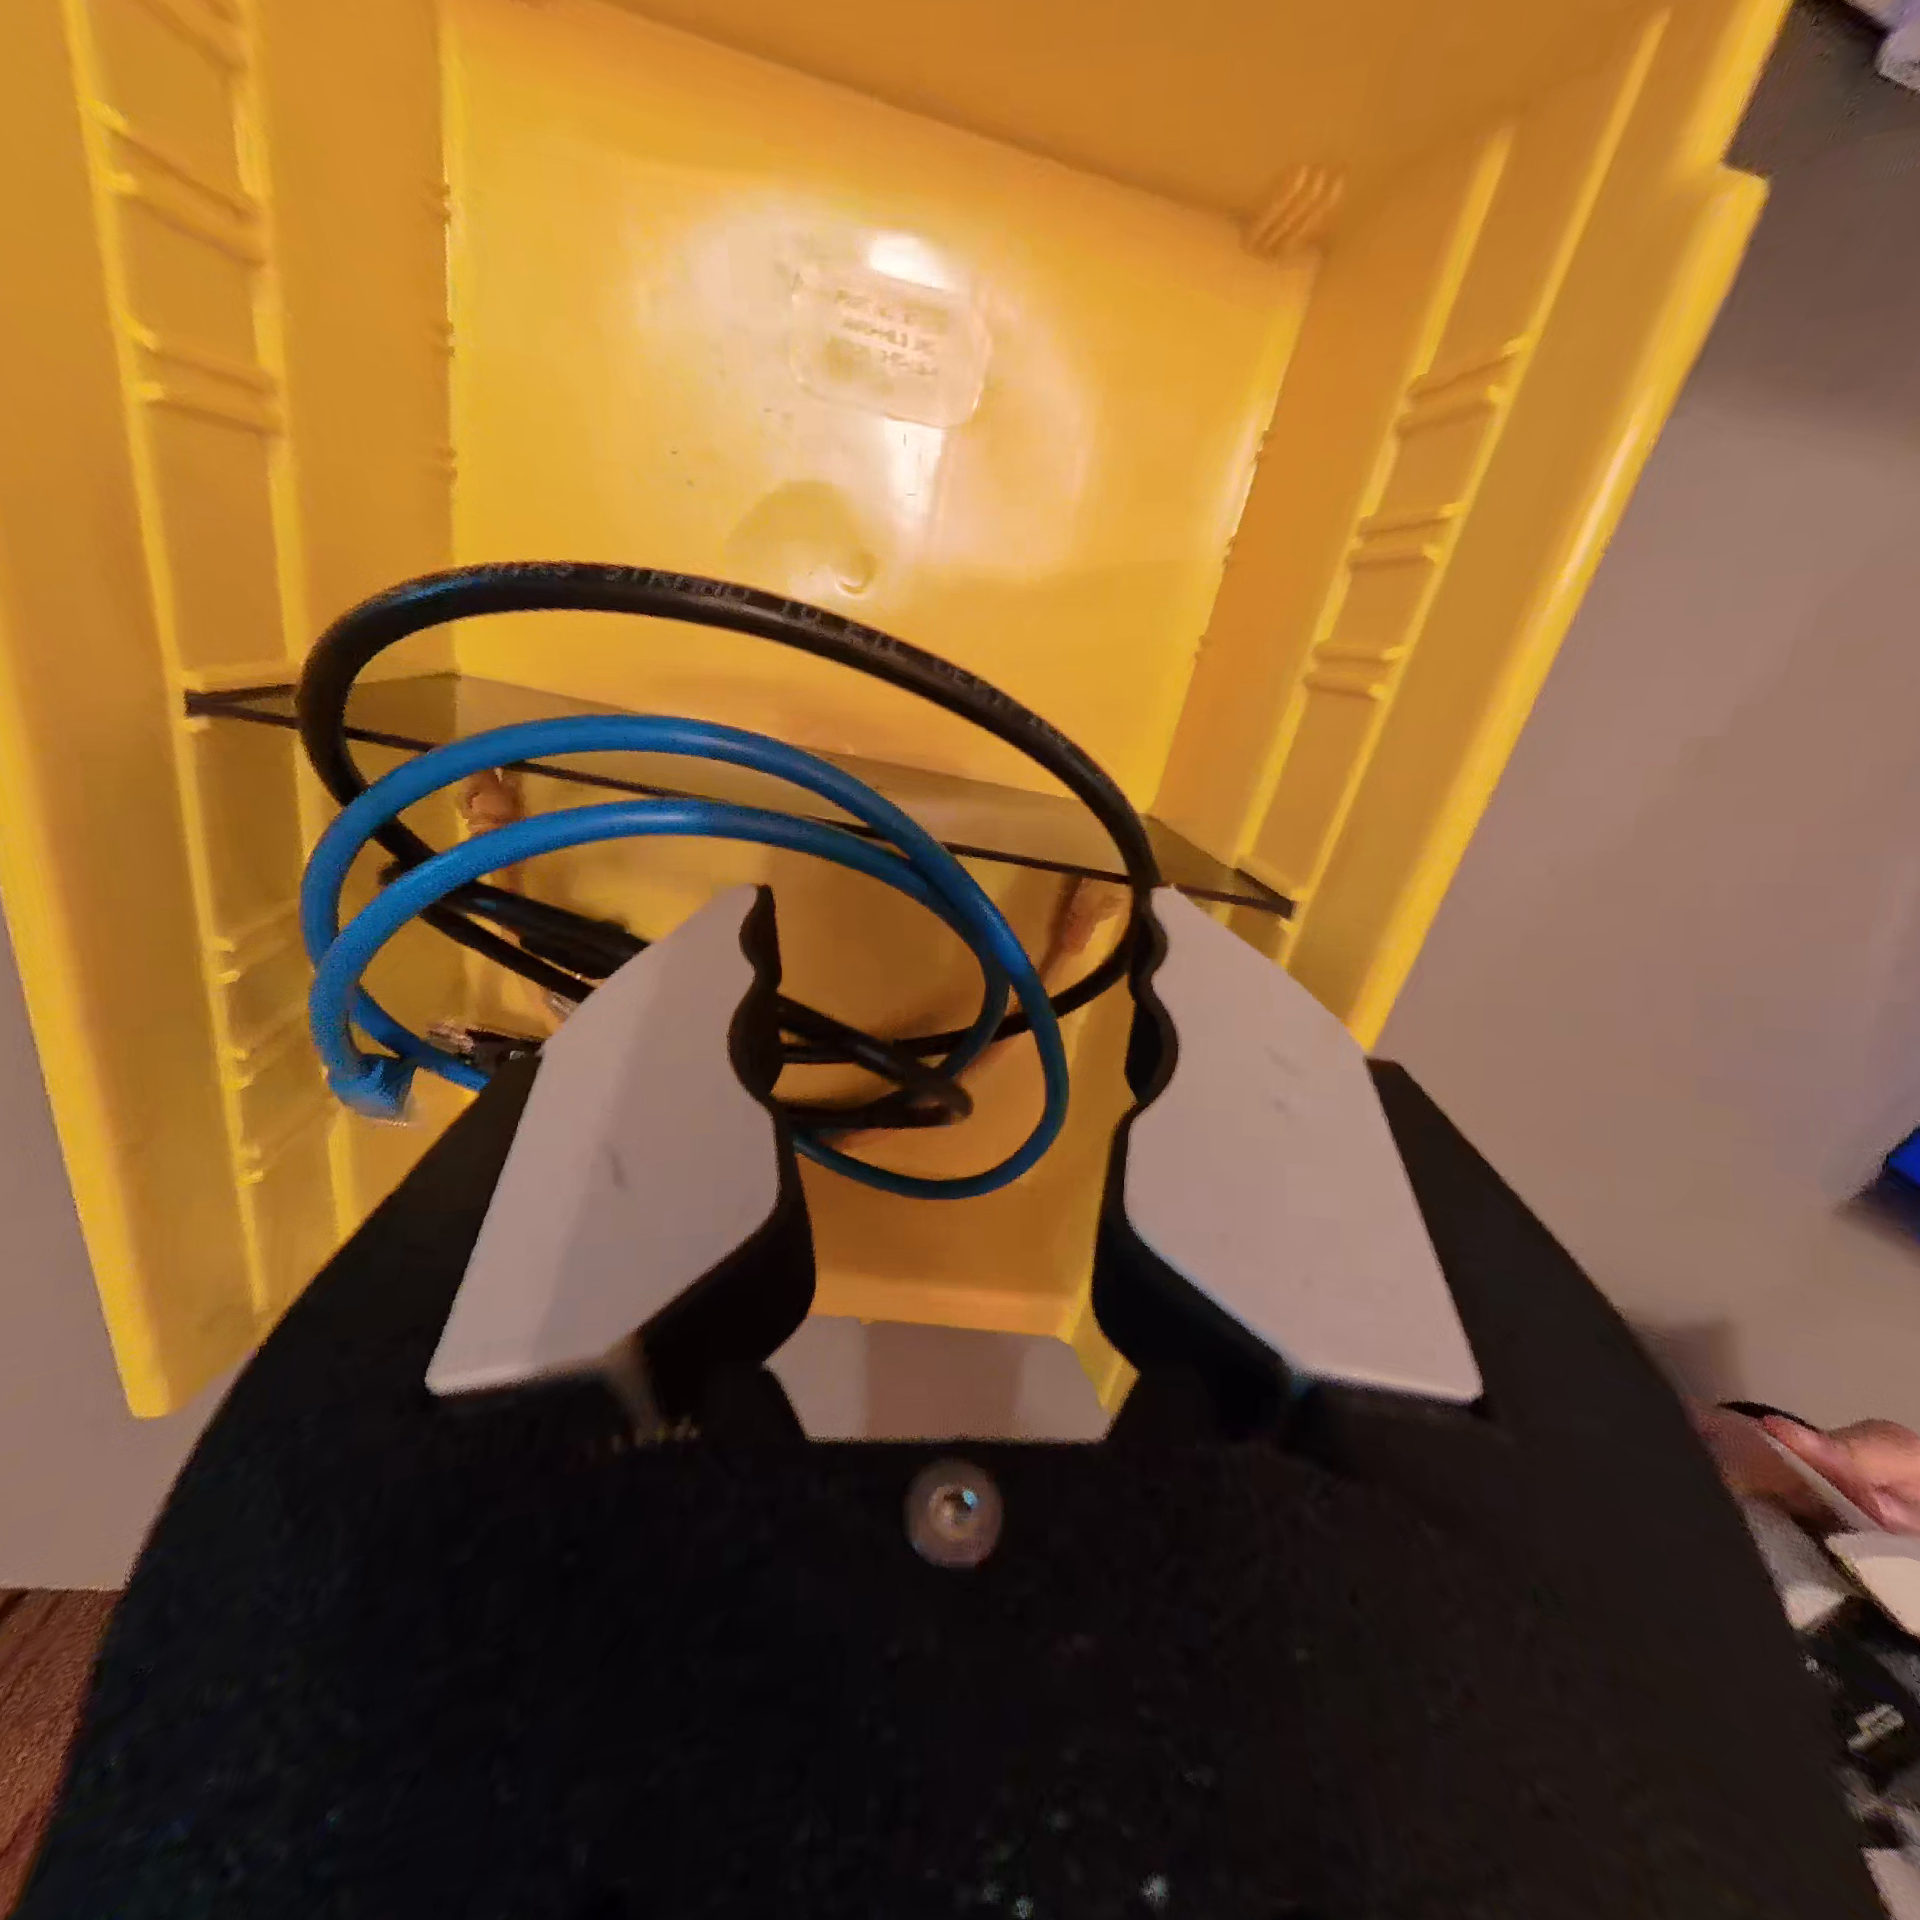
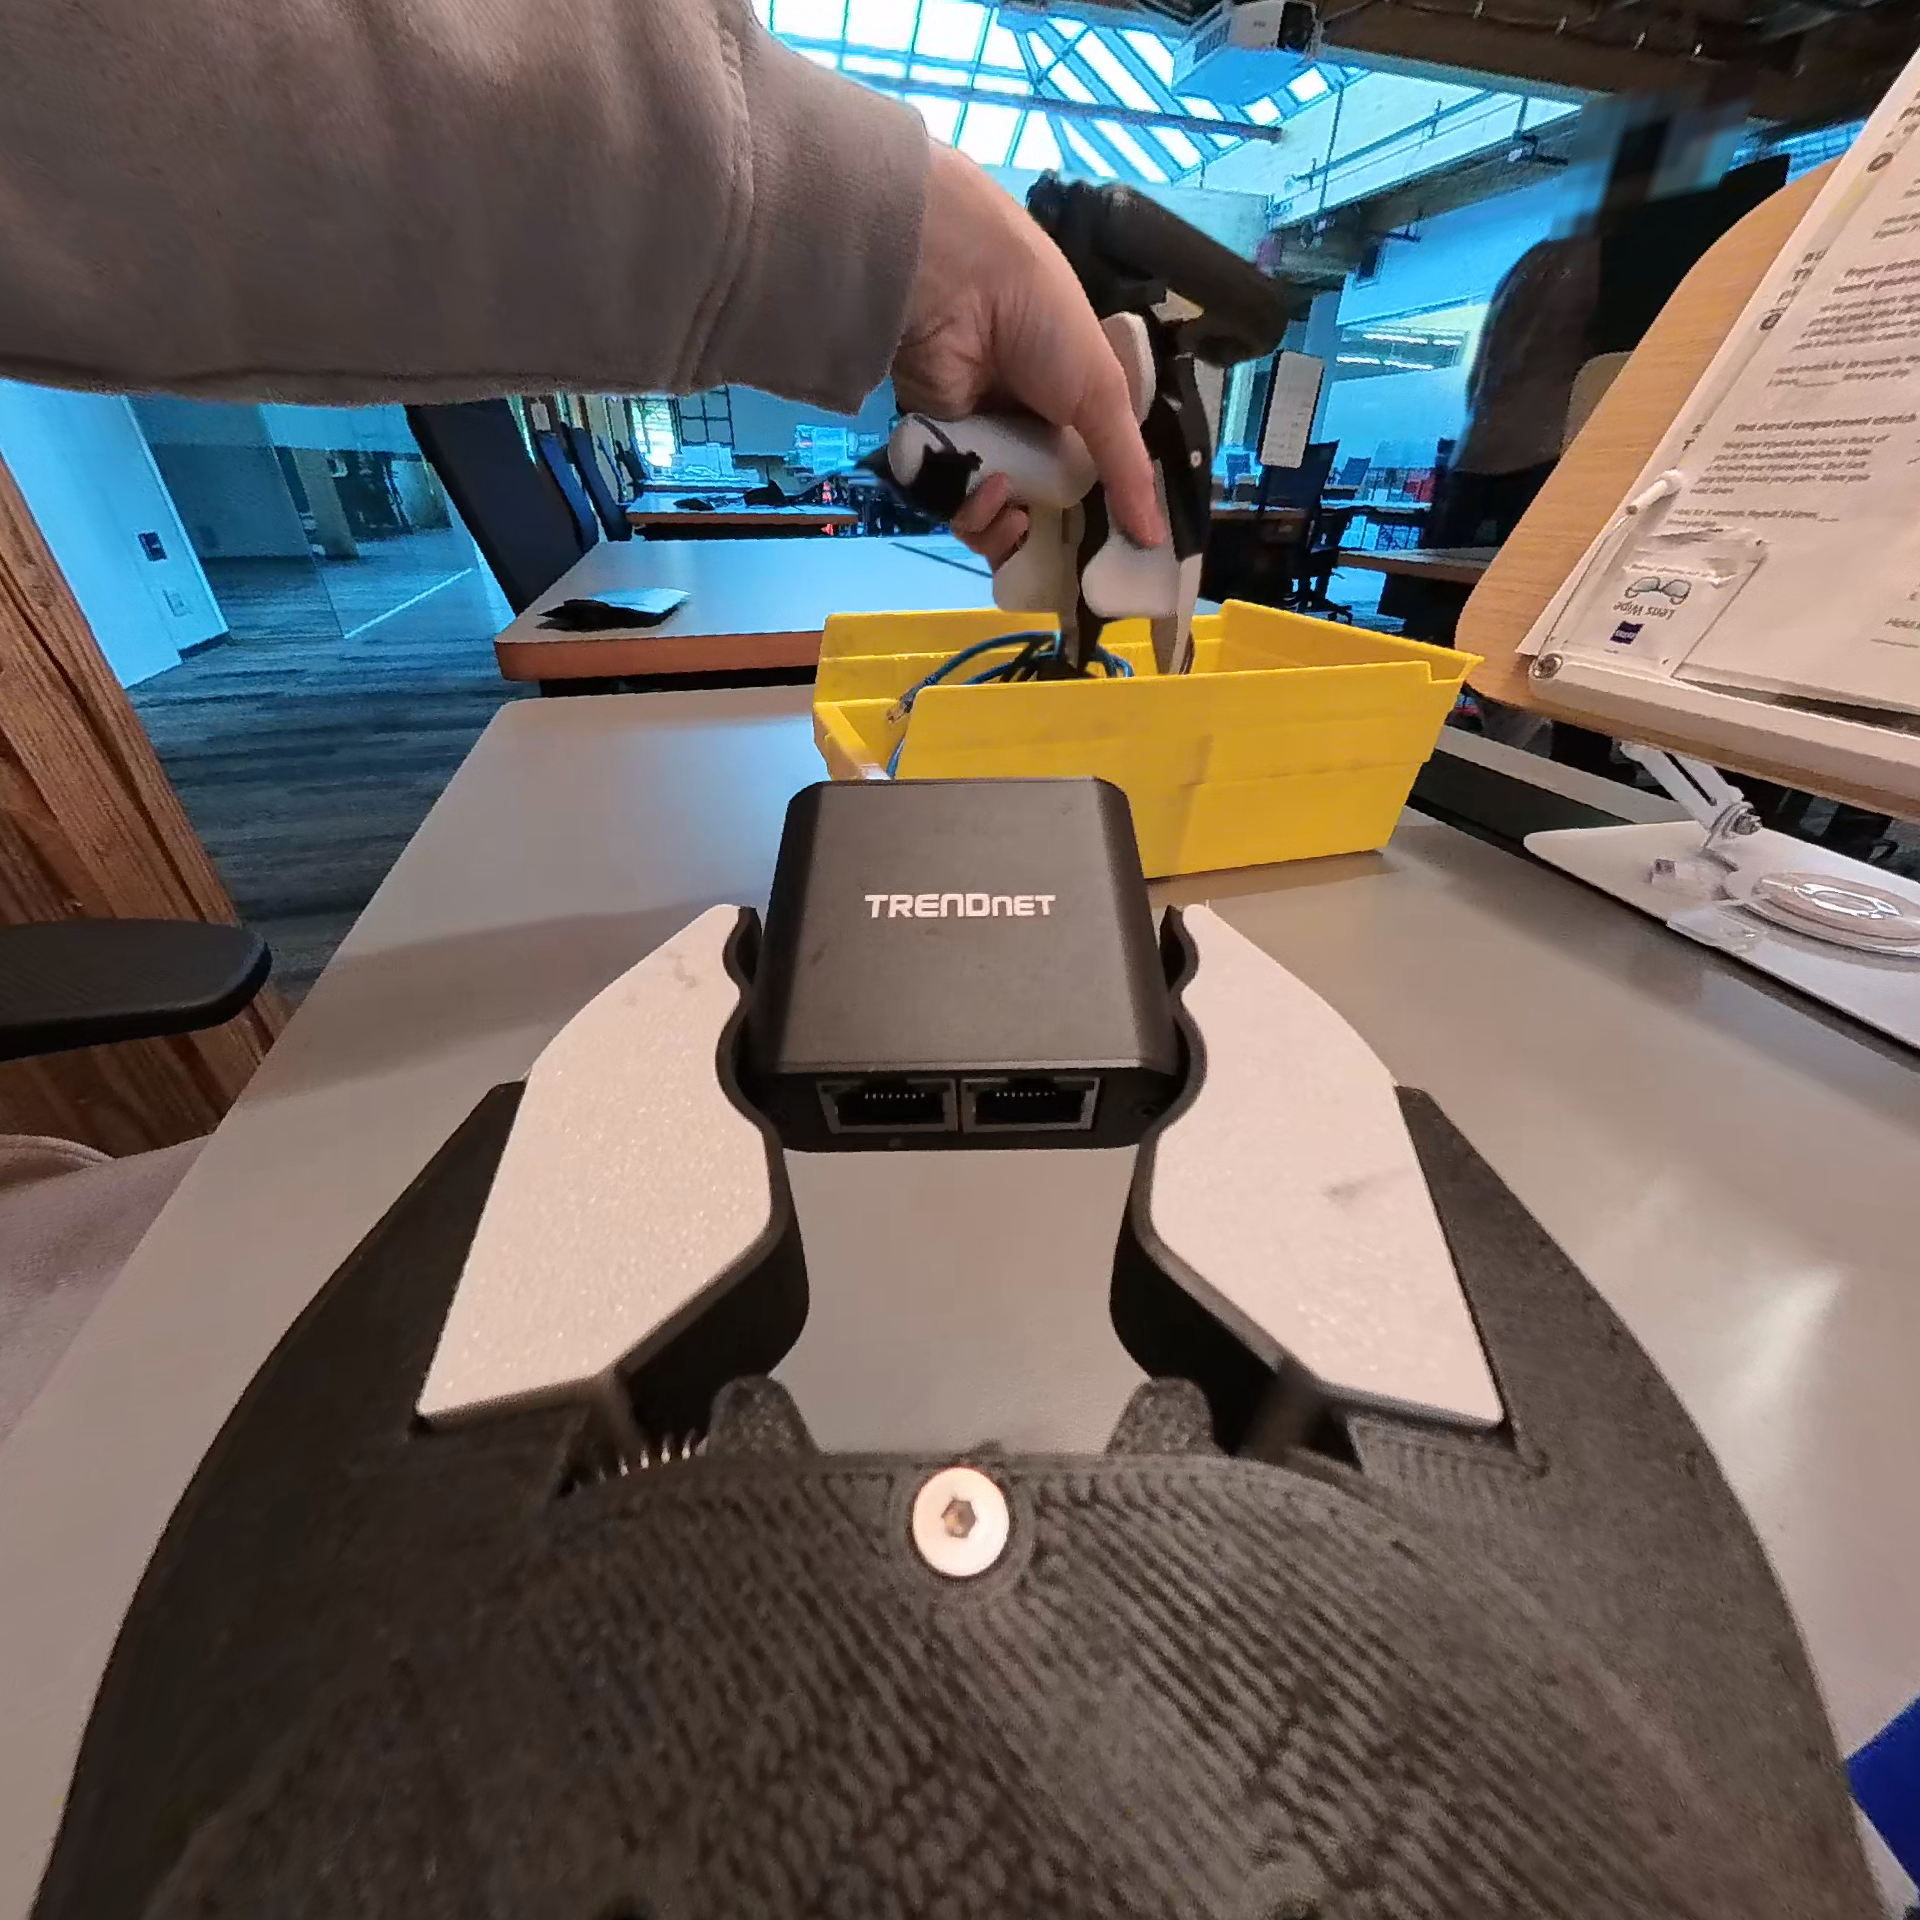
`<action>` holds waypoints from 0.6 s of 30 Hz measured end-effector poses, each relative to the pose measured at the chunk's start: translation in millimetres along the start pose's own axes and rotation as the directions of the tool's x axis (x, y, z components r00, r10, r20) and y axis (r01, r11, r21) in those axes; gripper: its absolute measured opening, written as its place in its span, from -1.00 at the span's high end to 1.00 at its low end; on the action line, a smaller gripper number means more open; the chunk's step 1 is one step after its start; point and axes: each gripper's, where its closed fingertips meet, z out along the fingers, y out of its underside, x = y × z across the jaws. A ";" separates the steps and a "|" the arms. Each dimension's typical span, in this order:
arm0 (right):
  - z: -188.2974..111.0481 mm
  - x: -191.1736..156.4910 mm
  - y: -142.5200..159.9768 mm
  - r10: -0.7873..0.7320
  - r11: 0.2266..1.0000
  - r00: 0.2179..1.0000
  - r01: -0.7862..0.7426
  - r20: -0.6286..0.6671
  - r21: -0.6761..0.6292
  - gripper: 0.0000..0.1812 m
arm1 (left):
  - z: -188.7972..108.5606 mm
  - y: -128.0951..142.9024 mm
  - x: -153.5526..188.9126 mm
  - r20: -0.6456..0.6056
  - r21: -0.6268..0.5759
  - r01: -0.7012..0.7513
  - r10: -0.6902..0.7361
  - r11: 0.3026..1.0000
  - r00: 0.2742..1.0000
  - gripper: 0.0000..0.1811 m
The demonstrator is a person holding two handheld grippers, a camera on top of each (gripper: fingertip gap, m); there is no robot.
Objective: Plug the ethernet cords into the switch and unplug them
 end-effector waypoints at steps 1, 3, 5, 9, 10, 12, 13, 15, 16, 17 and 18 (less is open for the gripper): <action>0.0 -0.2 0.1 0.000 1.000 1.000 0.000 0.001 0.000 0.20 | 2.1 0.0 -2.3 0.008 0.005 0.018 -0.018 1.000 1.000 0.30; 0.1 -0.1 0.1 0.000 1.000 1.000 0.000 0.001 0.000 0.20 | 7.6 1.9 -5.0 0.012 0.003 0.044 -0.044 0.999 0.999 0.33; 0.1 -0.2 0.3 0.001 1.000 1.000 -0.001 0.003 -0.001 0.20 | 11.0 -0.9 -9.7 0.043 0.033 0.043 -0.044 0.999 0.998 0.39; -0.2 0.1 -0.1 0.002 1.000 1.000 -0.002 0.001 0.002 0.20 | 10.8 -1.1 -7.1 0.040 0.036 0.010 -0.011 0.999 0.999 0.71; -0.1 0.3 0.1 0.003 1.000 1.000 -0.003 0.001 0.001 0.20 | 11.0 -0.6 -6.7 0.032 0.035 0.010 -0.011 0.999 0.999 0.73; 0.1 0.3 0.2 0.005 1.000 1.000 -0.005 0.002 0.000 0.19 | 11.3 -1.4 -5.9 -0.009 0.051 0.020 -0.020 0.998 1.000 0.76; 0.1 0.4 0.3 0.005 1.000 1.000 -0.005 0.002 0.000 0.20 | 11.5 -1.9 -5.9 -0.030 0.064 0.020 -0.018 0.998 0.999 0.77; -0.1 0.1 0.2 0.003 1.000 1.000 -0.003 0.002 0.001 0.20 | 10.0 -2.3 -4.9 -0.087 0.080 0.023 -0.016 0.997 0.996 0.81; -0.3 0.1 -0.1 0.001 1.000 1.000 -0.001 0.001 0.003 0.20 | 7.1 -2.9 -2.6 -0.133 0.088 0.031 -0.019 0.996 0.991 0.83; -0.4 -0.1 -0.4 -0.002 1.000 1.000 0.002 0.000 0.005 0.20 | 1.9 -3.6 2.2 -0.197 0.097 0.044 -0.024 0.994 0.980 0.86; -0.6 -0.2 -0.5 -0.003 1.000 1.000 0.003 0.000 0.006 0.20 | -5.5 -3.5 7.1 -0.260 0.104 0.047 -0.019 0.993 0.965 0.88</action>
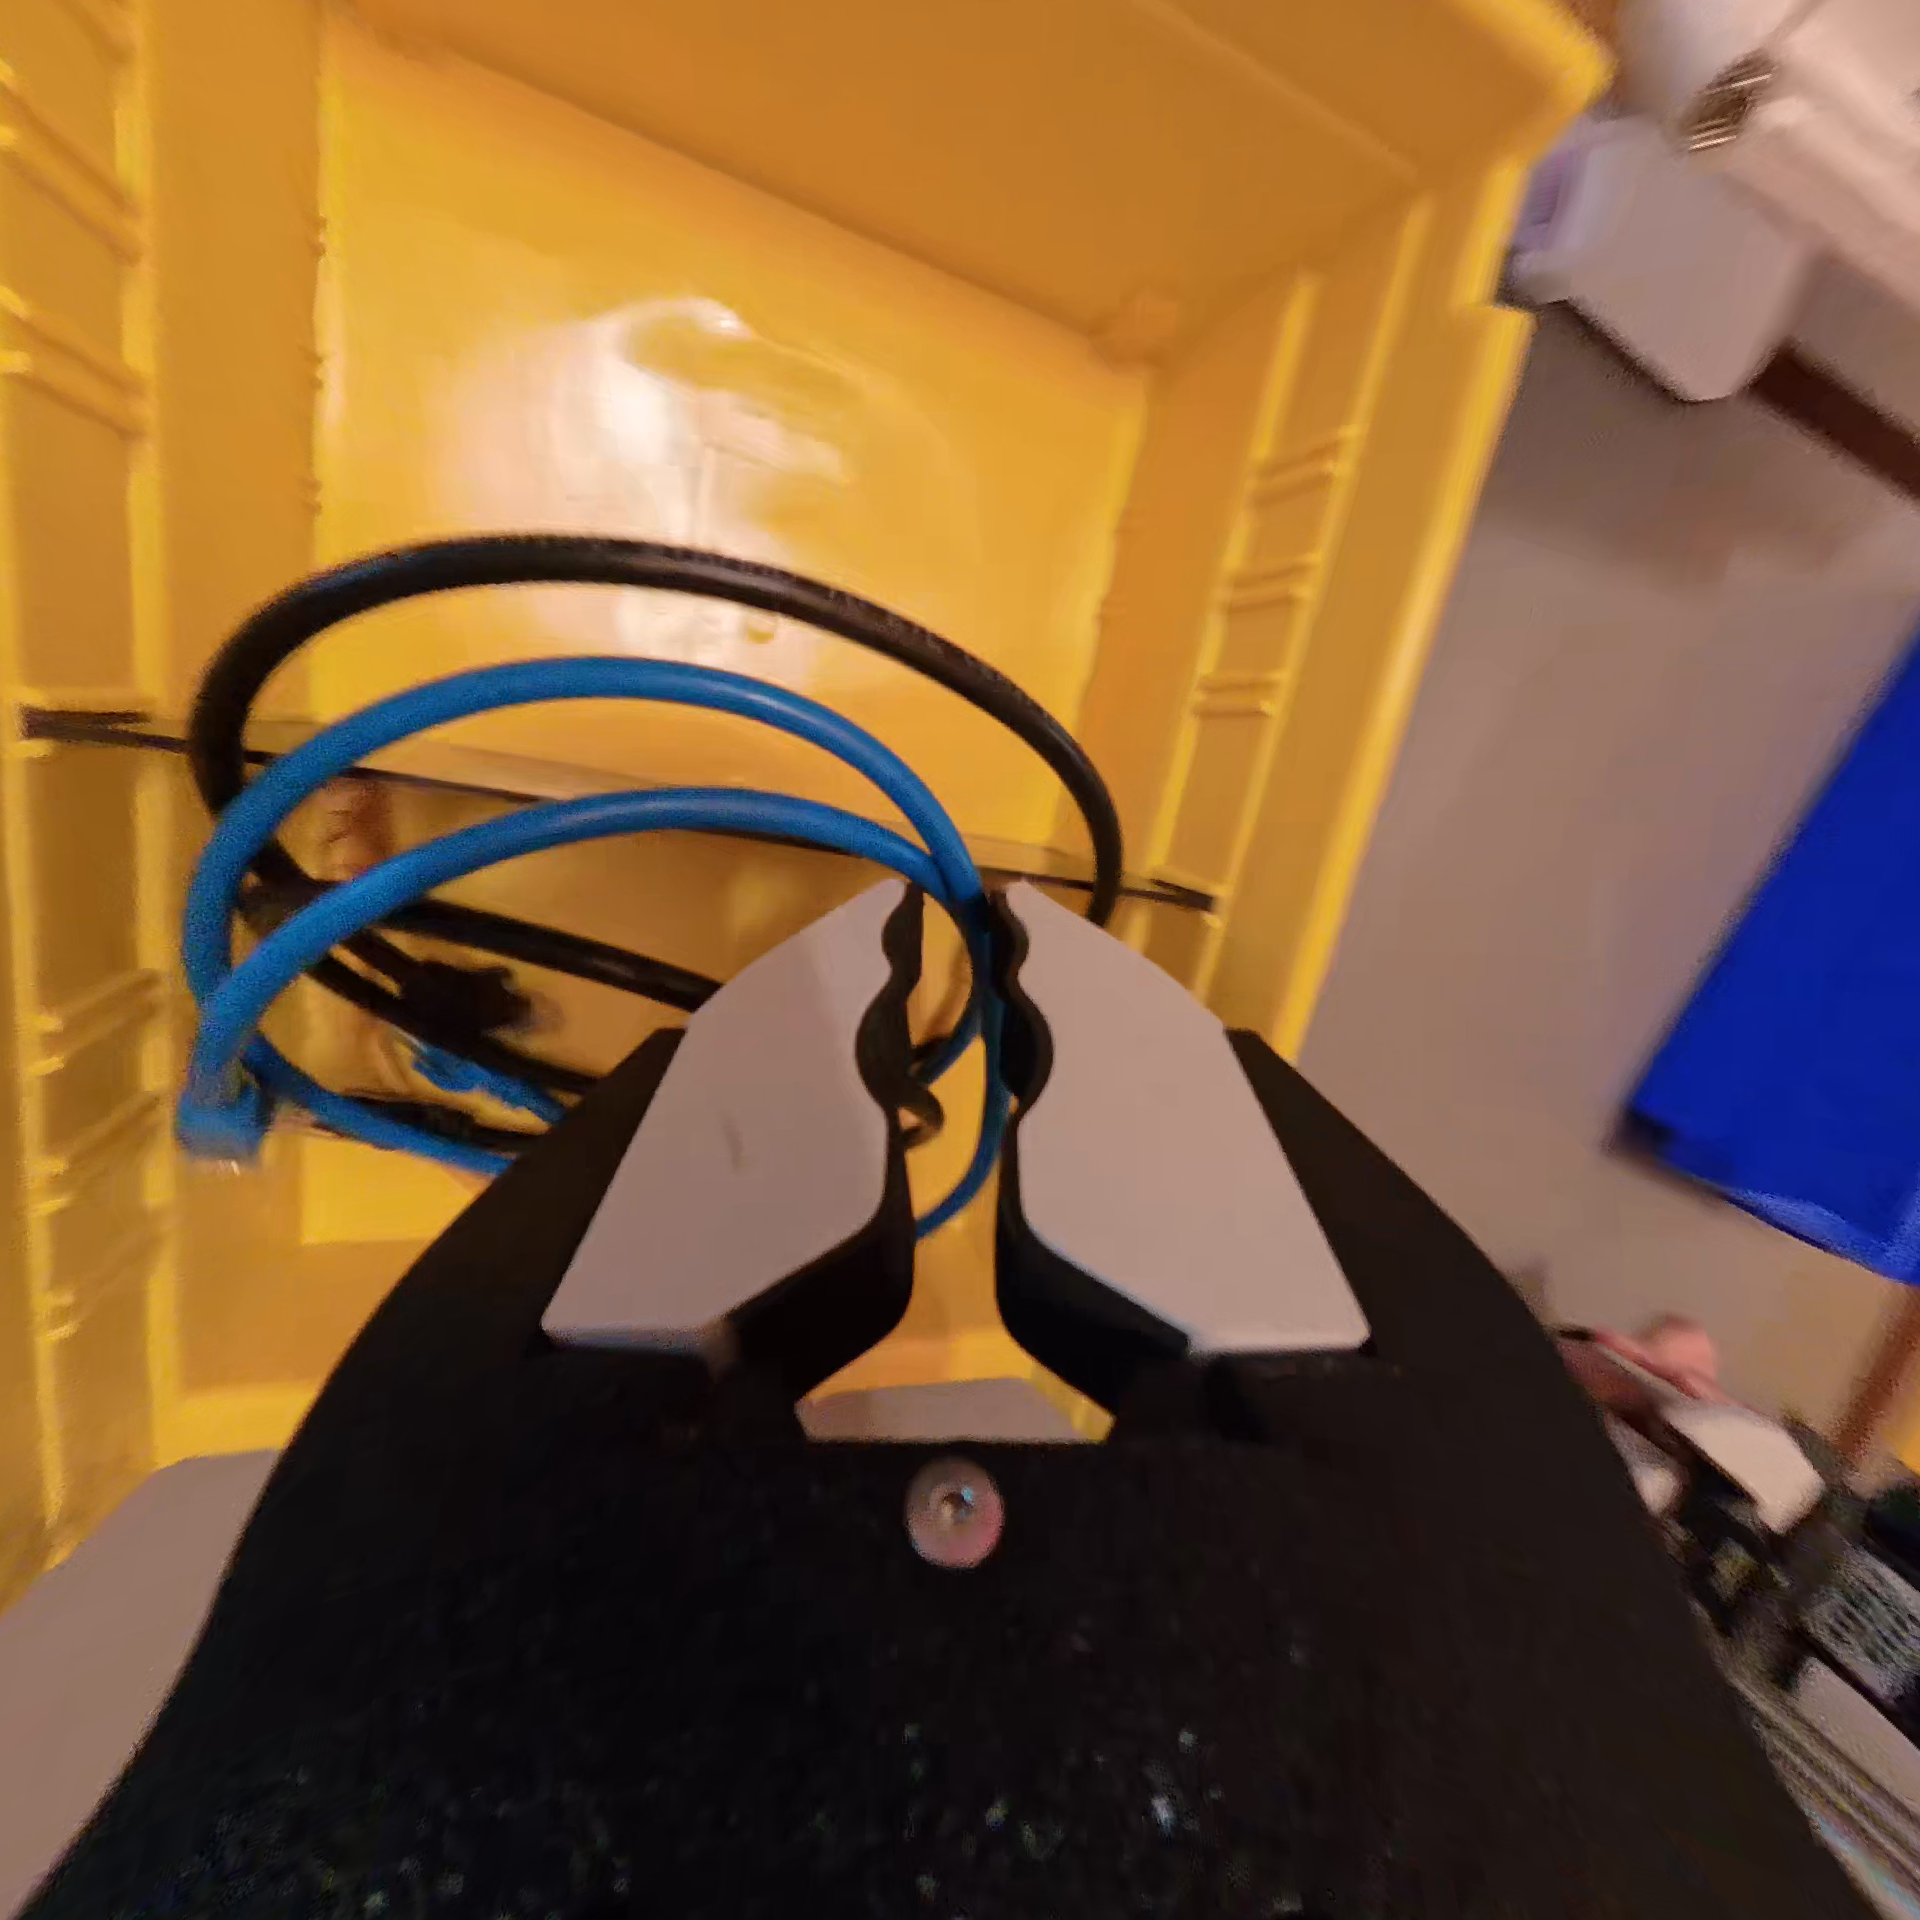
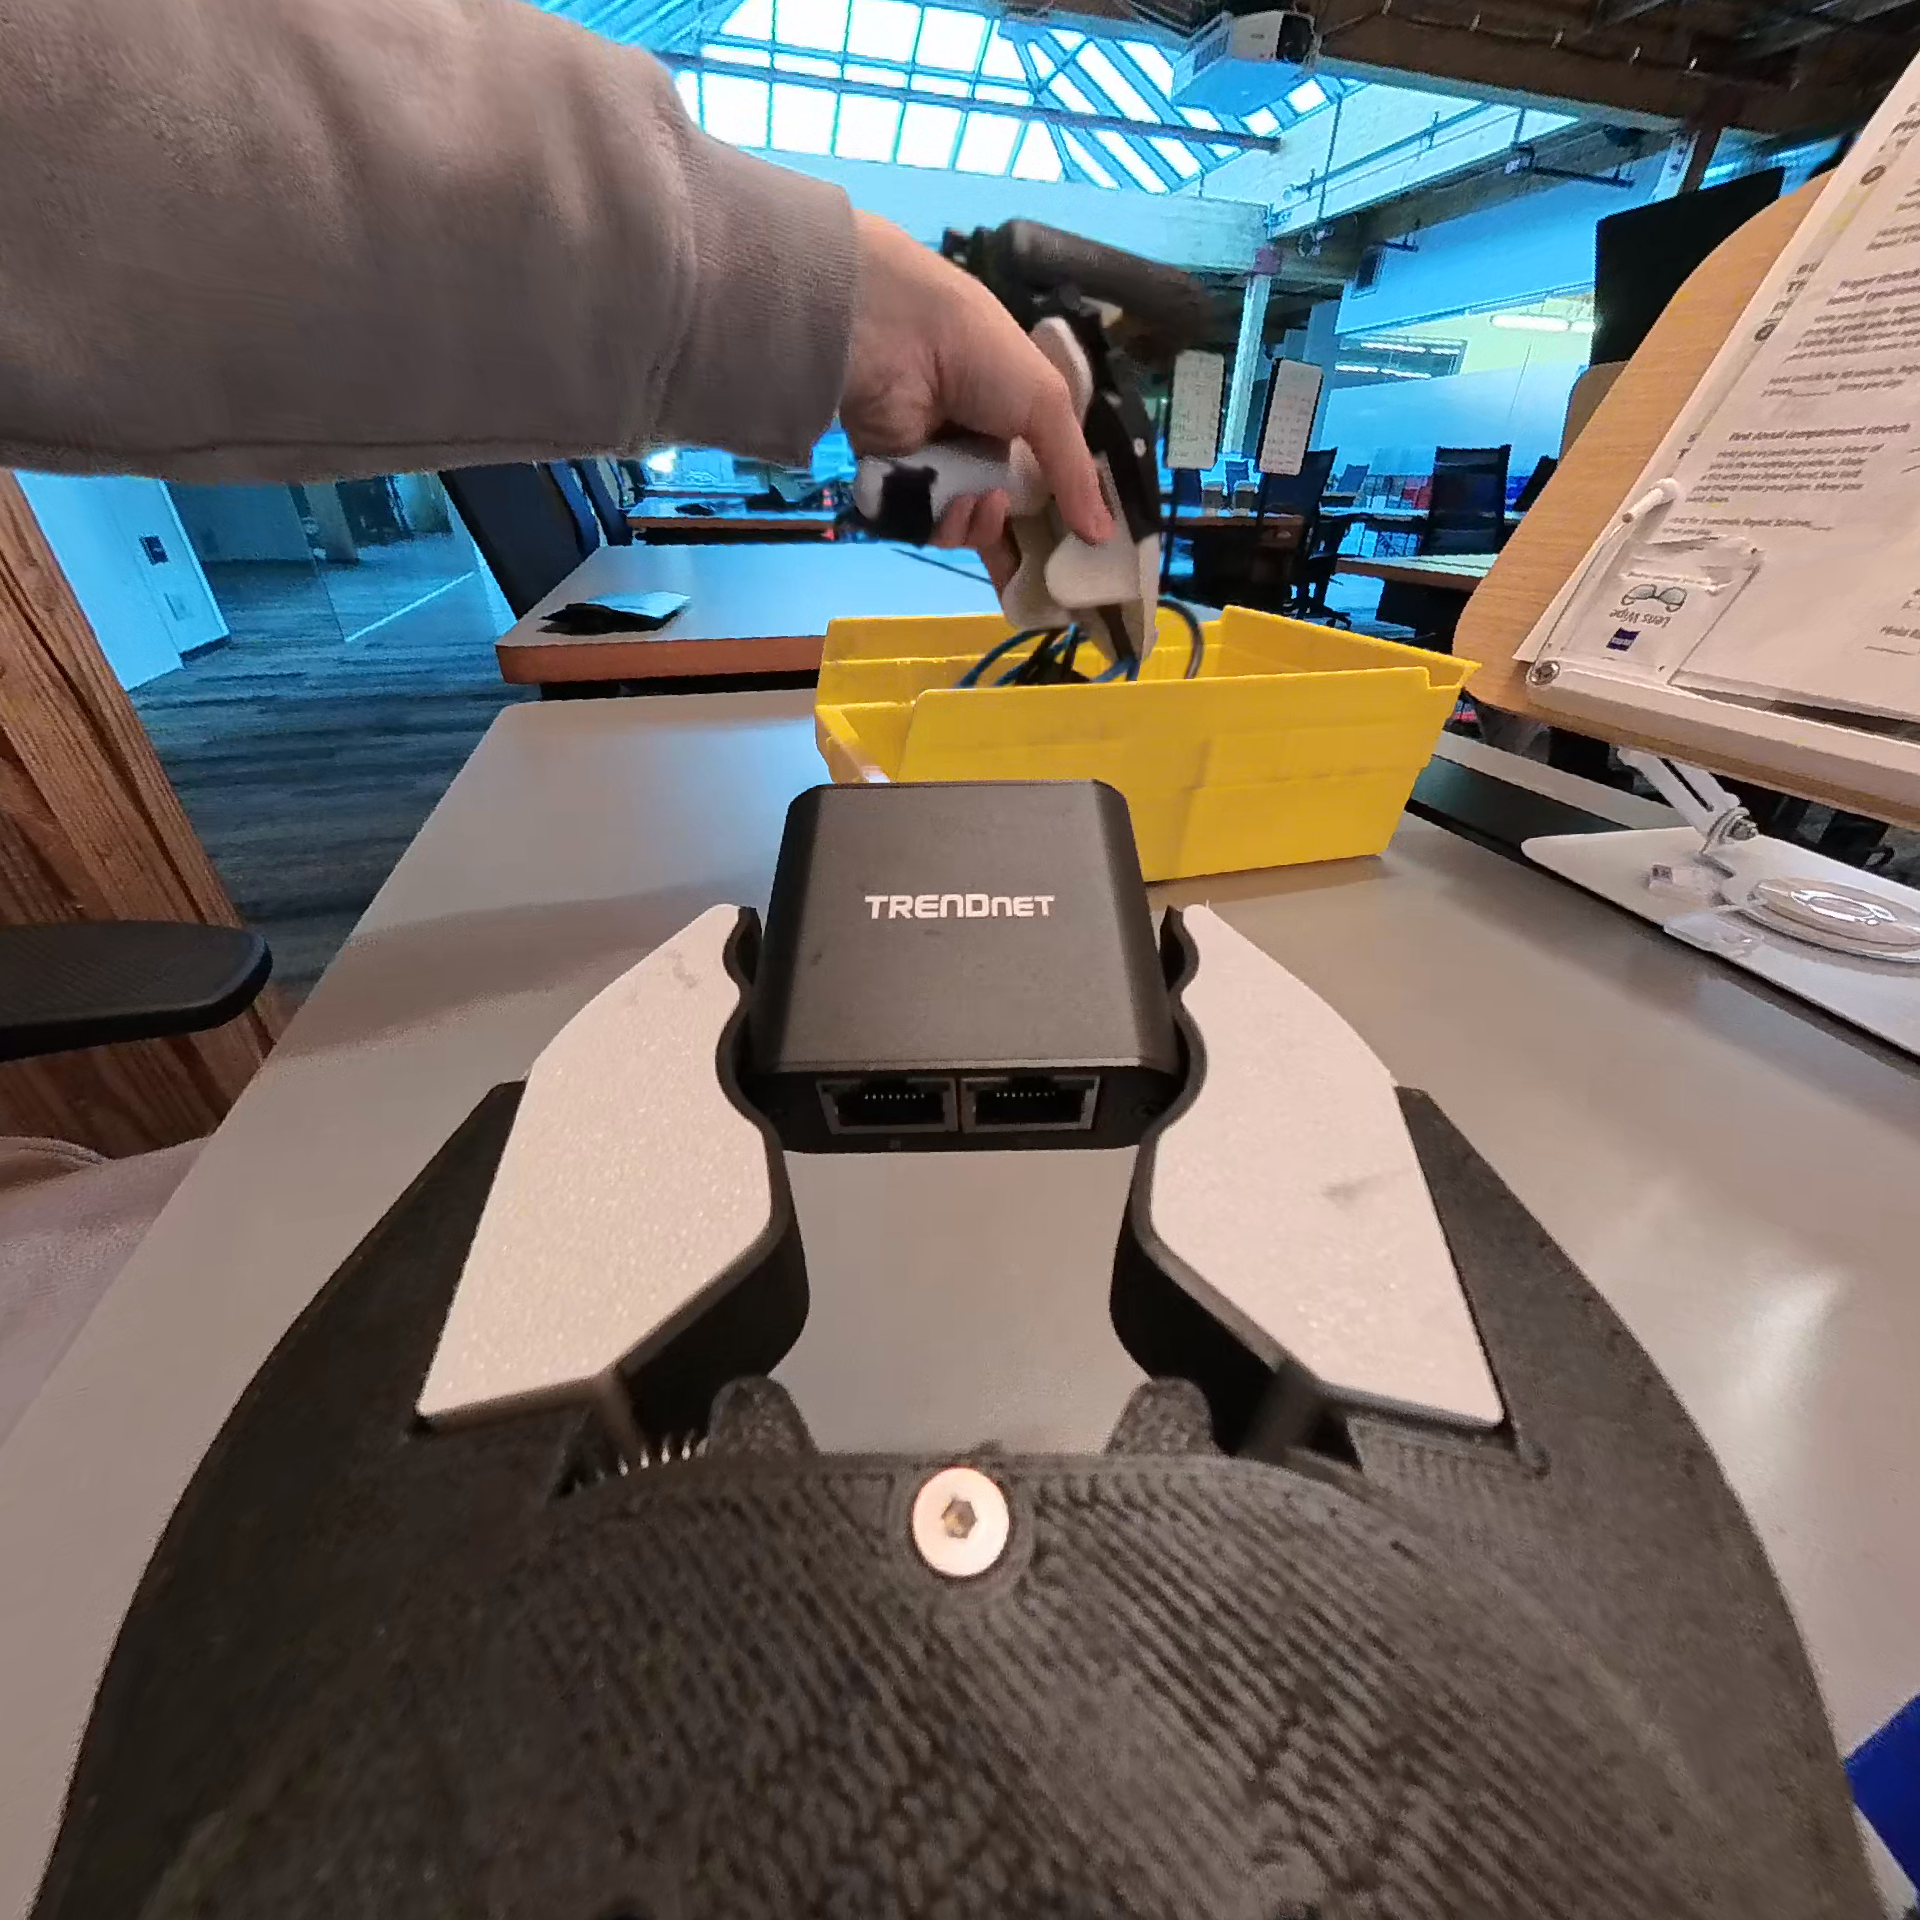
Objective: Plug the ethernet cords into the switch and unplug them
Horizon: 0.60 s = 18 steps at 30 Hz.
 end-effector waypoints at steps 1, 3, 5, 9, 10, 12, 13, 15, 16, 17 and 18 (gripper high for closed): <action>0.1 -0.1 0.0 0.000 1.000 1.000 0.000 0.001 0.000 0.20 | -7.7 0.0 6.1 -0.056 0.008 -0.010 0.010 1.000 0.998 0.89; 0.1 0.1 0.2 0.003 1.000 1.000 -0.003 0.001 -0.001 0.20 | -28.6 0.0 18.4 -0.192 0.037 -0.024 0.031 0.999 0.981 0.91; 0.3 0.2 0.3 0.004 1.000 1.000 -0.004 0.002 -0.002 0.20 | -54.6 -0.4 26.5 -0.344 0.062 0.004 0.018 0.998 0.939 0.94; 0.3 0.0 0.3 0.003 1.000 1.000 -0.003 0.003 -0.003 0.20 | -97.5 12.0 17.2 -0.462 0.074 -0.030 0.061 0.997 0.885 0.94; 0.3 -0.1 0.3 0.003 1.000 1.000 -0.003 0.004 -0.003 0.20 | -107.2 16.8 15.1 -0.485 0.077 -0.043 0.075 0.996 0.871 0.94; 0.2 -0.4 0.2 0.001 1.000 1.000 -0.001 0.004 -0.003 0.20 | -127.3 27.9 13.4 -0.526 0.092 -0.084 0.120 0.992 0.842 0.94; 0.2 -0.4 0.1 -0.001 1.000 1.000 0.001 0.003 -0.002 0.20 | -136.9 32.3 12.2 -0.532 0.114 -0.108 0.152 0.988 0.833 0.94; 0.5 -0.9 0.5 -0.002 1.000 1.000 0.002 0.006 -0.006 0.20 | -156.9 41.4 13.0 -0.553 0.145 -0.143 0.200 0.979 0.809 0.94; 0.7 -1.0 0.8 -0.003 1.000 1.000 0.003 0.005 -0.009 0.20 | -169.6 43.7 17.4 -0.585 0.168 -0.148 0.219 0.975 0.781 0.94; 1.0 -1.2 1.0 -0.006 1.000 1.000 0.006 0.005 -0.010 0.20 | -183.2 44.8 22.1 -0.614 0.191 -0.145 0.233 0.971 0.754 0.94; 1.2 -1.6 1.3 -0.009 1.000 1.000 0.009 0.006 -0.013 0.20 | -196.9 46.2 26.3 -0.631 0.213 -0.154 0.256 0.965 0.732 0.94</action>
